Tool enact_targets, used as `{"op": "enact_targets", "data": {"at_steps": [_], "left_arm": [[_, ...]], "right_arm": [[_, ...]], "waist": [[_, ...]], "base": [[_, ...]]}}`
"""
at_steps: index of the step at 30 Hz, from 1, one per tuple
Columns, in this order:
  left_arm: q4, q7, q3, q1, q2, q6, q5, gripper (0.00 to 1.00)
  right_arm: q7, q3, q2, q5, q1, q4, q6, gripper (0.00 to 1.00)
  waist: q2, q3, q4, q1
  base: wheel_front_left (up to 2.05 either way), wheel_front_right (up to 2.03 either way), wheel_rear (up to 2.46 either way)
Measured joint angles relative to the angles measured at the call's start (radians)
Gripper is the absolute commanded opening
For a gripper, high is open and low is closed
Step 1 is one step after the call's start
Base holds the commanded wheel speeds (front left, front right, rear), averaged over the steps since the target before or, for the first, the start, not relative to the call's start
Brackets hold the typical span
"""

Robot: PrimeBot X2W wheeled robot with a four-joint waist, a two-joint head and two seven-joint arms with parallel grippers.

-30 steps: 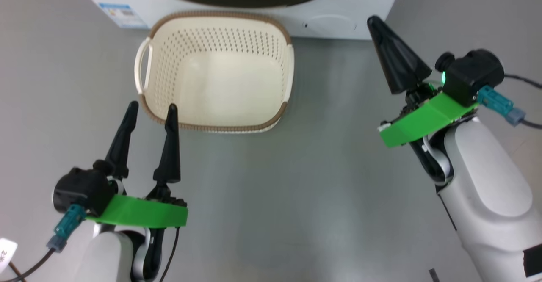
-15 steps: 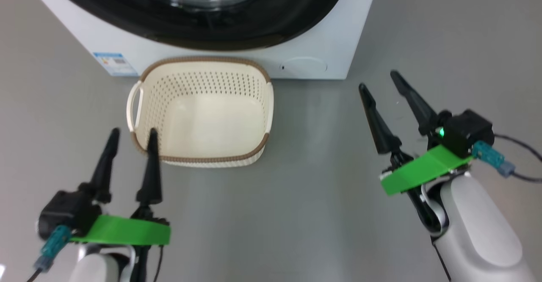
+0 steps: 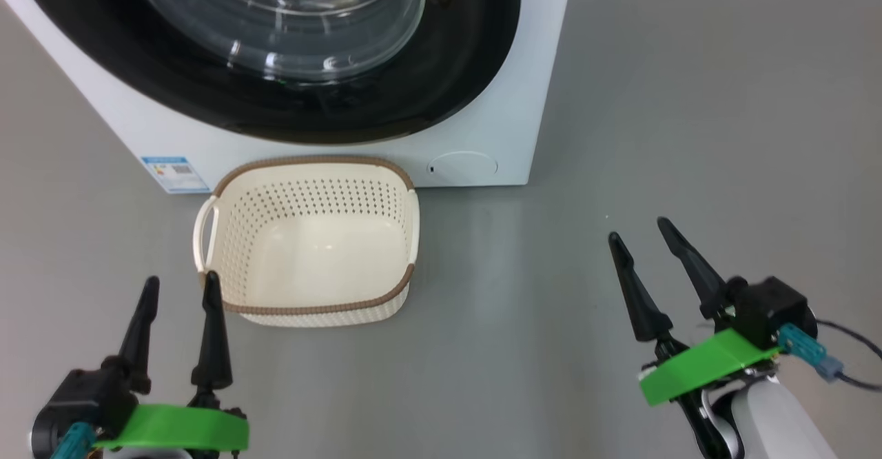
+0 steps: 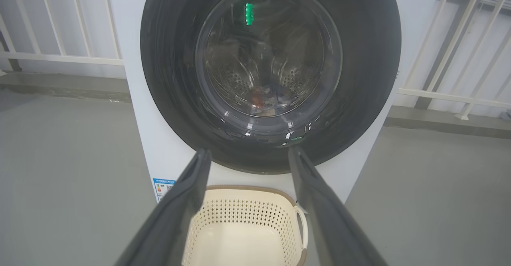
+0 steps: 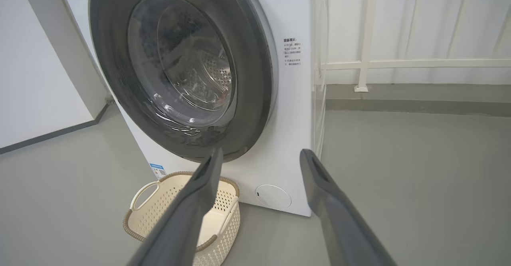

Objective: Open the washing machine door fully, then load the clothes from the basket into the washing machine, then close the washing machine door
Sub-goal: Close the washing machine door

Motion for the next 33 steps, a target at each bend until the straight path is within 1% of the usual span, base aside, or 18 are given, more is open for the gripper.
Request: {"op": "enact_targets", "data": {"at_steps": [7,19,26,33], "left_arm": [[-0.003,0.0,0.034,0.062,0.001,0.002,0.021,1.0],[-0.021,0.0,0.047,0.166,0.002,0.003,0.021,1.0],[-0.024,0.0,0.047,0.202,0.004,0.003,0.021,1.0],[-0.028,0.0,0.043,0.237,0.006,0.015,0.021,1.0]], "right_arm": [[0.0,-0.06,0.031,-0.001,0.088,-0.029,0.0,1.0],[0.0,-0.1,0.055,-0.015,0.193,-0.049,0.0,1.0],[0.0,-0.117,0.065,-0.017,0.219,-0.053,0.0,1.0],[0.0,-0.13,0.069,-0.017,0.252,-0.058,0.0,1.0]], "waist": [[0.0,-0.046,-0.022,0.0],[0.0,-0.109,-0.037,0.0],[0.0,-0.14,-0.04,0.0],[0.0,-0.175,-0.044,0.0]], "base": [[0.0,0.0,0.0],[0.0,0.0,0.0],[0.0,0.0,0.0],[0.0,0.0,0.0]]}}
